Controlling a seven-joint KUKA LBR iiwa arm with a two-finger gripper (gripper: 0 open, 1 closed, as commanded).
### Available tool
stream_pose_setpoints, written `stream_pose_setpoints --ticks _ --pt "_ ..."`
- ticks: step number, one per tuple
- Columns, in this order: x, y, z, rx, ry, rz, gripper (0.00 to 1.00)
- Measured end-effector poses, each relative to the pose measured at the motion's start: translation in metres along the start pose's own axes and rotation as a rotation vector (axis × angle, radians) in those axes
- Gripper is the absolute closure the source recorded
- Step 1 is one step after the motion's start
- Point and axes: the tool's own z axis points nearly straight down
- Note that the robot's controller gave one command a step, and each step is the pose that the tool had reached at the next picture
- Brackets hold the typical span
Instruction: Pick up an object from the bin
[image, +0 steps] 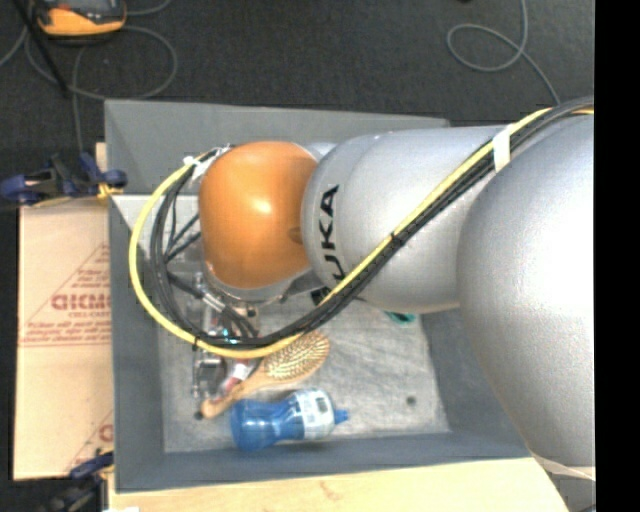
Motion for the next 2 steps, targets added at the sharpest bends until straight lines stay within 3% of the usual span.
stream_pose_setpoints --ticks 1,2 --pt "-0.002 -0.001 -0.004 -0.002 -0.008 0.004 0.0" --pt "-0.006 -0.026 0.03 -0.003 -0.017 -0.187 0.0"
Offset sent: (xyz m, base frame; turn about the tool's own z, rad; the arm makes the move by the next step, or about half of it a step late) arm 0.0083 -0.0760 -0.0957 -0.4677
